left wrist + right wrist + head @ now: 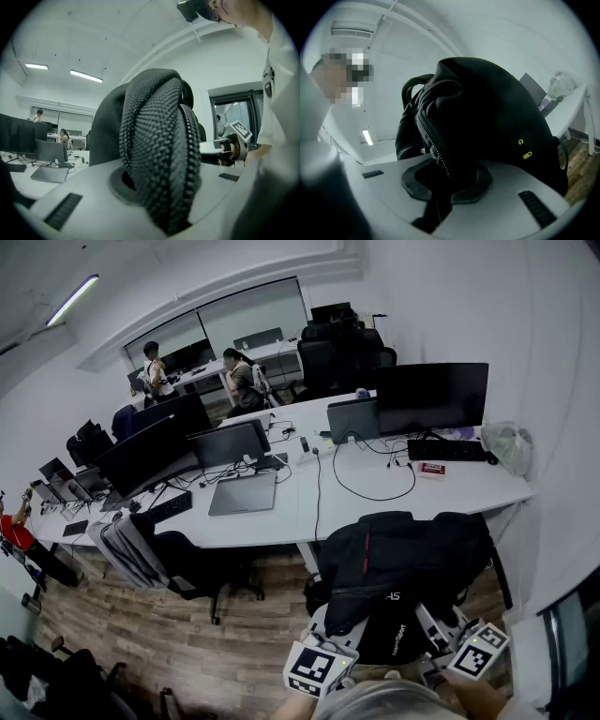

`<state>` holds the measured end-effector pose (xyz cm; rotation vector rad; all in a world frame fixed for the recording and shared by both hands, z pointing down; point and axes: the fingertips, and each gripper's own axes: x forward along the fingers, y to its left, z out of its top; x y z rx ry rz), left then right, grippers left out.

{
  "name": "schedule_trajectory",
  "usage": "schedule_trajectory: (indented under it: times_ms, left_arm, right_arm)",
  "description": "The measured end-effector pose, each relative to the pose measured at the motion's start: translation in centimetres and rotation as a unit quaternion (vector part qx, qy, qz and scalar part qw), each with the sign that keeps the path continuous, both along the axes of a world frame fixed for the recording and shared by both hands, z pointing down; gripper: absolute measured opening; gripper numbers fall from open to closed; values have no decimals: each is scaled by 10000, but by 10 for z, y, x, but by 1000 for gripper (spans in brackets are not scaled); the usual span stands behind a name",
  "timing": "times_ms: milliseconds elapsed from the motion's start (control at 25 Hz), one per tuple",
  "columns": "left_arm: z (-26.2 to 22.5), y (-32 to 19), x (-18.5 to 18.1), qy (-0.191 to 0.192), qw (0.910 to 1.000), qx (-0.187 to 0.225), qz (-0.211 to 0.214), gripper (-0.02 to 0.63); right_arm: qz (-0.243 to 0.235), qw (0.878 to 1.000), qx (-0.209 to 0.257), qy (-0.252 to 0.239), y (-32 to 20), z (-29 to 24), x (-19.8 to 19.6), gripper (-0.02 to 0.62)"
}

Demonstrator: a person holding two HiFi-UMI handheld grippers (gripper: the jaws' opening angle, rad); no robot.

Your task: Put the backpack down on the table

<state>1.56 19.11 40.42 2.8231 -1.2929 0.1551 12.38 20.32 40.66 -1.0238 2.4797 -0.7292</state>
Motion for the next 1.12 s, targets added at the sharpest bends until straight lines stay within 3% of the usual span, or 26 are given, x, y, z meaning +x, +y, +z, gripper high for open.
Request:
schedule_trajectory:
  times_ms: [560, 1120]
  left_arm:
    - [-5, -3, 4, 151, 9996, 171, 137, 61]
    - [-4, 1, -41, 320, 9992, 154, 188, 61]
  right_arm:
    - [42, 10000, -56, -48, -4, 2, 0, 55]
    - [108, 9999, 11, 30, 0, 0, -45, 55]
